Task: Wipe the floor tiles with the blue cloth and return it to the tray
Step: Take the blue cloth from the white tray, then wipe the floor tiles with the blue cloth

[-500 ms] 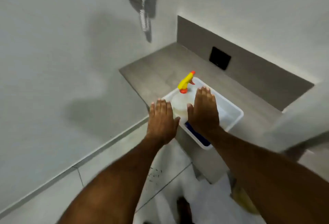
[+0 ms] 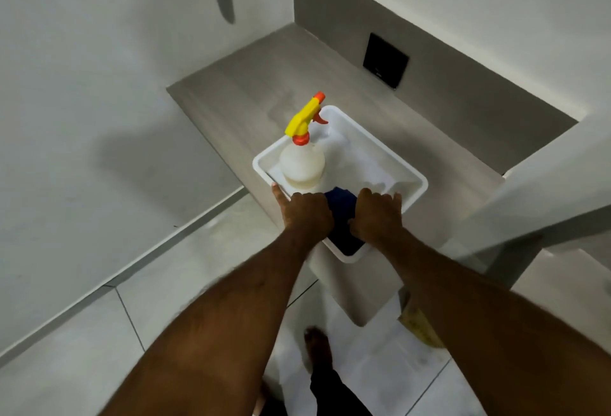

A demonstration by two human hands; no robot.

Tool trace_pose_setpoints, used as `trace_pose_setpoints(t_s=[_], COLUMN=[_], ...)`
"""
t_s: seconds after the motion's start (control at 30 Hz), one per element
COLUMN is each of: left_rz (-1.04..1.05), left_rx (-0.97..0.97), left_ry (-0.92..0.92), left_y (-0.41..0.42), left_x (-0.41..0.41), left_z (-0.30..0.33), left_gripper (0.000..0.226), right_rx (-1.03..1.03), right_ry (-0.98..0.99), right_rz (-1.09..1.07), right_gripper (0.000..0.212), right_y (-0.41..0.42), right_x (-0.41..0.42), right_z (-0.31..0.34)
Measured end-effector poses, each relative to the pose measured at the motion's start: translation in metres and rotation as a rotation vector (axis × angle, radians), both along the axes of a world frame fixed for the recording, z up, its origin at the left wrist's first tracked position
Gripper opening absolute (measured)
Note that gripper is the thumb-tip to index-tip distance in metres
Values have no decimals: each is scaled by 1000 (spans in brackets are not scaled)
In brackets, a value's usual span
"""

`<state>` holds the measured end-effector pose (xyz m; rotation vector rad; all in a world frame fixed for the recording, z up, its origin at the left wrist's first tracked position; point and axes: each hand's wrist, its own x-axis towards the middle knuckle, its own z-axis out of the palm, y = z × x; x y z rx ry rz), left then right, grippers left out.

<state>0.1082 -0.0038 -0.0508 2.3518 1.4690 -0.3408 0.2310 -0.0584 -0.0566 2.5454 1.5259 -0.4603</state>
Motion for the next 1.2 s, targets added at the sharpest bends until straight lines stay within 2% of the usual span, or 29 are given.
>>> trace_pose_setpoints(t_s=[0.07,0.17,0.23,0.3,0.37,0.4,0.53,0.67,0.8,0.9,0.97,1.07,1.2], left_rz=[39,54,92,137,186,230,437,559,643,557,520,484,408], left_rx=[-84,-51,26,113,161,183,243,205,195,173,85,-30,-30], left_ry=[-75,-201,-386,-648,-876,-927,-834,-703,-370,-189,-64,9,17], left_y=[3,-1,-4,-3,-5,-7,-14,-24,-36,-42,-55,-80,-92], left_x=[7,7,-4,-30,-66,-86,-180,-260,-327,-369,-387,-399,-400], left_z=[2,11,15,21,26,27,11,-34,-146,-276,-379,-518,-675], left_gripper=[23,19,27,30,23,21,16,29,55,59,66,78,80], right_rx=[-33,62,243,392,481,512,445,298,186,112,37,-145,-352], right_ry=[115,416,507,581,664,700,886,940,926,861,801,729,709], right_rz=[-7,-101,-198,-243,-204,-163,-25,78,39,-40,-71,-70,-35], right_gripper=[25,26,22,23,25,24,23,11,18,28,34,33,31], right_y=[9,14,11,7,4,3,15,34,48,56,52,41,38], right_x=[5,5,0,-17,-48,-66,-152,-223,-267,-280,-282,-274,-249], right_z=[5,19,33,52,68,73,55,-2,-114,-246,-351,-500,-663])
